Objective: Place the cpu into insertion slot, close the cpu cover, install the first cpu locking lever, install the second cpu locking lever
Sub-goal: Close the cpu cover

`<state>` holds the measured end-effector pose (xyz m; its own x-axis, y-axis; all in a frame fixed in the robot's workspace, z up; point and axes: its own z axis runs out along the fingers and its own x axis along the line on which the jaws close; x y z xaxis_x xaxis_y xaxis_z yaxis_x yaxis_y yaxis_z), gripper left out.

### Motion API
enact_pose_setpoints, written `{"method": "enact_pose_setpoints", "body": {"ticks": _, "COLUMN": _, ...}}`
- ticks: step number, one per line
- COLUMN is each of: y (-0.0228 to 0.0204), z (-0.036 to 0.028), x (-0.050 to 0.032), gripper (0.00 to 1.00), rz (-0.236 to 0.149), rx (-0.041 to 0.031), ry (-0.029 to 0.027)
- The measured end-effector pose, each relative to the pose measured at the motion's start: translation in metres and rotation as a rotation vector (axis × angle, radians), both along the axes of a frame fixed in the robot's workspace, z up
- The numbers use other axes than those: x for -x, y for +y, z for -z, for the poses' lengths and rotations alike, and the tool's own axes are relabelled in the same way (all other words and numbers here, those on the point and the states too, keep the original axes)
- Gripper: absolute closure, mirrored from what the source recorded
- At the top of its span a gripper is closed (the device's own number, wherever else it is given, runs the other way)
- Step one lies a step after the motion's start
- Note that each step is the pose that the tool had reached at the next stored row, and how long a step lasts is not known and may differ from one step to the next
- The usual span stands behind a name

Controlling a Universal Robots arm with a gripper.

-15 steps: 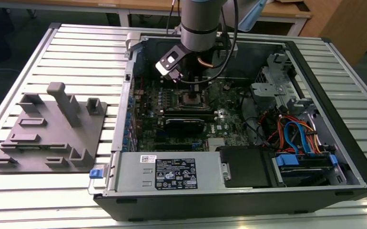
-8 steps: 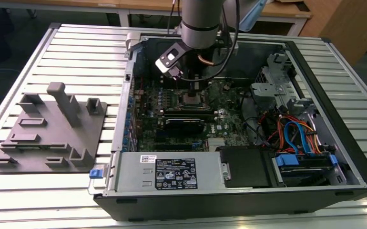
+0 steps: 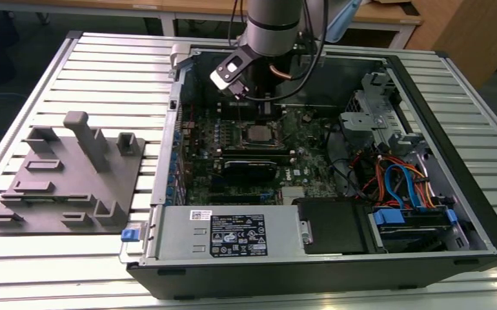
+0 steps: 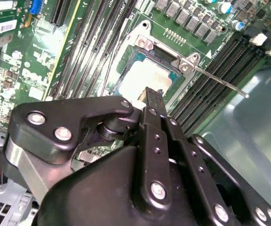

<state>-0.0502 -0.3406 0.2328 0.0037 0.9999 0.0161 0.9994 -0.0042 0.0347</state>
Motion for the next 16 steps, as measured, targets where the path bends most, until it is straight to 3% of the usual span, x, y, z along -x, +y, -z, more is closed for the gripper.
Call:
{"method": "enact_pose_setpoints", "body": {"ticks": 7, "y": -0.0003, "z": -0.0003, "x": 0.0000, "gripper": 0.90, "rz": 0.000, "rx": 0.0002, "ry": 0.0001}}
{"method": "enact_pose_setpoints", "body": {"ticks": 11, "y": -0.0033, "z": -0.0003, "x": 0.0000, "gripper": 0.90, "rz": 0.000, "rx": -0.0001, "ry": 0.0000}}
{"method": "enact_pose_setpoints", "body": {"ticks": 16, "y": -0.0036, "z": -0.0076, "x": 0.0000, "gripper": 0.90, "rz": 0.000, "rx": -0.0002, "ry": 0.0000}}
